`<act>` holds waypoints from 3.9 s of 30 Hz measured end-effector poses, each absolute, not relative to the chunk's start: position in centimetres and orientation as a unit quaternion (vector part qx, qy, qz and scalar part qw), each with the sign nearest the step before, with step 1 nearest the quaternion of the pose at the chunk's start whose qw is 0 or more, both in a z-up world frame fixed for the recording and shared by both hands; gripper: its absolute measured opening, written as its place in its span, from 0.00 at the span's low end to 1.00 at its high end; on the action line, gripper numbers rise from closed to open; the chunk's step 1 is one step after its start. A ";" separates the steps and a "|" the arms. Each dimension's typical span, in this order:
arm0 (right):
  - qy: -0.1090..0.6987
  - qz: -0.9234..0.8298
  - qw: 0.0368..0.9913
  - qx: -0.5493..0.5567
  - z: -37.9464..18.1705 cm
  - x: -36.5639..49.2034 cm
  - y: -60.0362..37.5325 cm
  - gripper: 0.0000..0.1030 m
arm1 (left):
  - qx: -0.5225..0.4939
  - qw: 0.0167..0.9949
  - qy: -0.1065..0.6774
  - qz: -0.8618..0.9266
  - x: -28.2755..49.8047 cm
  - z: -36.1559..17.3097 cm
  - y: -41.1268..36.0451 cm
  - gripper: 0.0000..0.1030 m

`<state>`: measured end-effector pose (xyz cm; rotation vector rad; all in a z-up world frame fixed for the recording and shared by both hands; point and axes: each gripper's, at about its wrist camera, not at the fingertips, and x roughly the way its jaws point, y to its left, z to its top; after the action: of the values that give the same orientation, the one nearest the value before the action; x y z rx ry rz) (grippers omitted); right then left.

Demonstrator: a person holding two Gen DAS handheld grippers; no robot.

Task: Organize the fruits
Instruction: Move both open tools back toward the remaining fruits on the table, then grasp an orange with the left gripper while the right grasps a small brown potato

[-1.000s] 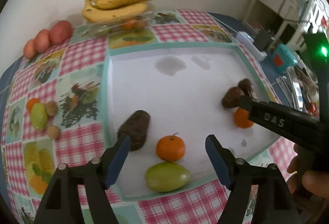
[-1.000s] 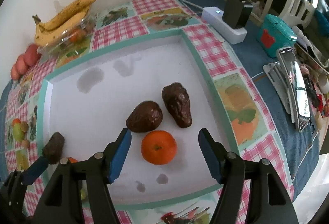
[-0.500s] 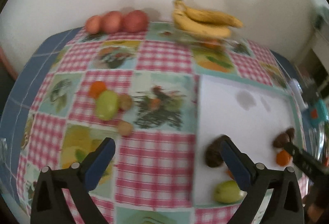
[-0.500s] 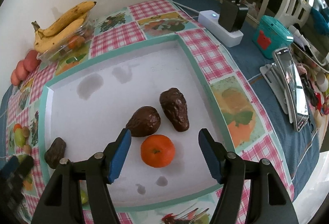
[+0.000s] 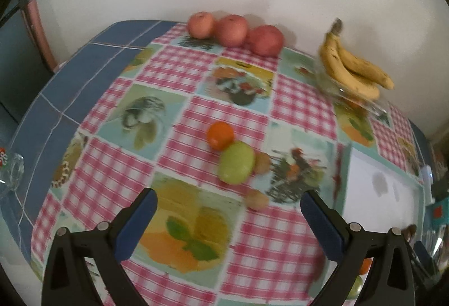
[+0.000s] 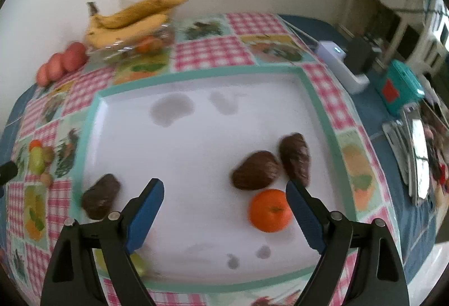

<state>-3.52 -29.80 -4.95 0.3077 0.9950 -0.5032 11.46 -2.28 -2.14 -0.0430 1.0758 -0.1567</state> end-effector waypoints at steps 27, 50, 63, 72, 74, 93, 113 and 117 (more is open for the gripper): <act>0.433 -0.115 0.889 0.093 -2.4 4.7 -21.5 0.87 | -0.062 0.860 0.507 -0.009 18.1 -1.4 4.4 1.00; 0.496 -0.030 0.868 0.020 -3.3 12.2 -13.0 0.87 | -0.028 0.852 0.523 -0.001 20.1 -3.6 7.1 1.00; 0.557 -0.005 0.831 -0.014 -8.5 12.3 -10.1 0.87 | -0.009 0.818 0.575 0.005 20.1 -7.4 6.7 1.00; 0.569 -0.001 0.822 -0.035 -10.5 12.2 -8.7 0.87 | -0.030 0.816 0.576 -0.035 20.2 -7.4 6.7 1.00; 0.565 0.000 0.824 -0.035 -10.6 12.3 -8.4 0.87 | -0.034 0.818 0.573 -0.037 20.3 -7.2 6.7 1.00; 0.549 0.005 0.835 -0.024 -10.1 12.0 -8.3 0.34 | -0.088 0.810 0.574 -0.078 20.8 -7.4 5.2 0.99; 0.541 -0.032 0.841 0.014 -10.1 12.3 -12.7 0.31 | -0.033 0.807 0.579 -0.111 23.2 -9.8 -0.3 0.90; 0.541 -0.032 0.840 0.014 -10.1 12.3 -12.8 0.31 | -0.017 0.809 0.579 -0.103 23.3 -10.0 -1.0 0.88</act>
<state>12.33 -12.78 -10.08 0.0296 1.1436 -0.0678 23.26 -0.99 -9.97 -0.0355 1.2376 -0.2199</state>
